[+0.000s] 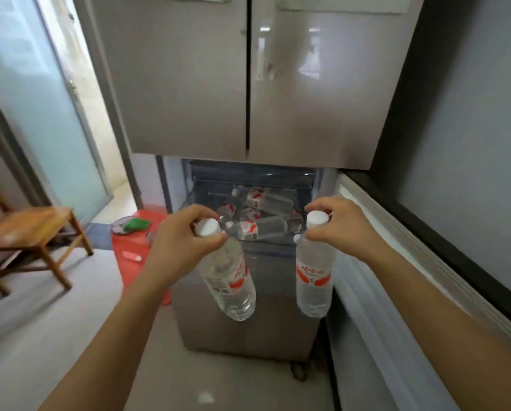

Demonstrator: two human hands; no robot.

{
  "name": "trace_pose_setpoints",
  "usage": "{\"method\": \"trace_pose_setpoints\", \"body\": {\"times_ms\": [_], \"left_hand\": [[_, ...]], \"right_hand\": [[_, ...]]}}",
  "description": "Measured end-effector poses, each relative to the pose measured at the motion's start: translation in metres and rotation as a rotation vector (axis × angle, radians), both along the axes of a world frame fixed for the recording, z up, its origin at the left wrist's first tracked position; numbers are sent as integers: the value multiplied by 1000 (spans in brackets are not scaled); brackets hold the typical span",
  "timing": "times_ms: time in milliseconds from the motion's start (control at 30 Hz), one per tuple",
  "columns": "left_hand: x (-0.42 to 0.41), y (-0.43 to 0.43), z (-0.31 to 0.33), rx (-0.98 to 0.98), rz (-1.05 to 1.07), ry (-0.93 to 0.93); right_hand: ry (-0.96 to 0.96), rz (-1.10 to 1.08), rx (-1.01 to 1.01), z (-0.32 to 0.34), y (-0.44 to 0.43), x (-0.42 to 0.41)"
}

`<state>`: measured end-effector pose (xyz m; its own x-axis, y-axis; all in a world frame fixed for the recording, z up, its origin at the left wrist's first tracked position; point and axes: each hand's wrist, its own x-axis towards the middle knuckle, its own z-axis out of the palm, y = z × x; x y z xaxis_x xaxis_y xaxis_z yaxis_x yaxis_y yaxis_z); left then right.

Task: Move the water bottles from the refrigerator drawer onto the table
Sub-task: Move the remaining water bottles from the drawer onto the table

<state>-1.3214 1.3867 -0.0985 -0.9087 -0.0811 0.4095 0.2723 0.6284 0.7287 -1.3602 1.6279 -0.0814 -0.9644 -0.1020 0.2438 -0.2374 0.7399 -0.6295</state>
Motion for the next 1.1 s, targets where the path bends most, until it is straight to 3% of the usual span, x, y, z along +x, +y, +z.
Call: {"method": "trace_pose_setpoints", "body": {"times_ms": [167, 333, 667, 933, 1100], "left_hand": [[87, -33, -49, -30, 355, -208], [175, -61, -85, -212, 603, -411], [384, -120, -70, -48, 1053, -406], [605, -151, -54, 61, 1377, -330], [720, -174, -29, 33, 1466, -288]], "right_hand": [[-188, 258, 127, -37, -42, 23], [-192, 445, 143, -69, -85, 59], [-55, 892, 255, -50, -229, 159], [-91, 1152, 230, -43, -333, 340], [-156, 1257, 155, -29, -380, 454]]}}
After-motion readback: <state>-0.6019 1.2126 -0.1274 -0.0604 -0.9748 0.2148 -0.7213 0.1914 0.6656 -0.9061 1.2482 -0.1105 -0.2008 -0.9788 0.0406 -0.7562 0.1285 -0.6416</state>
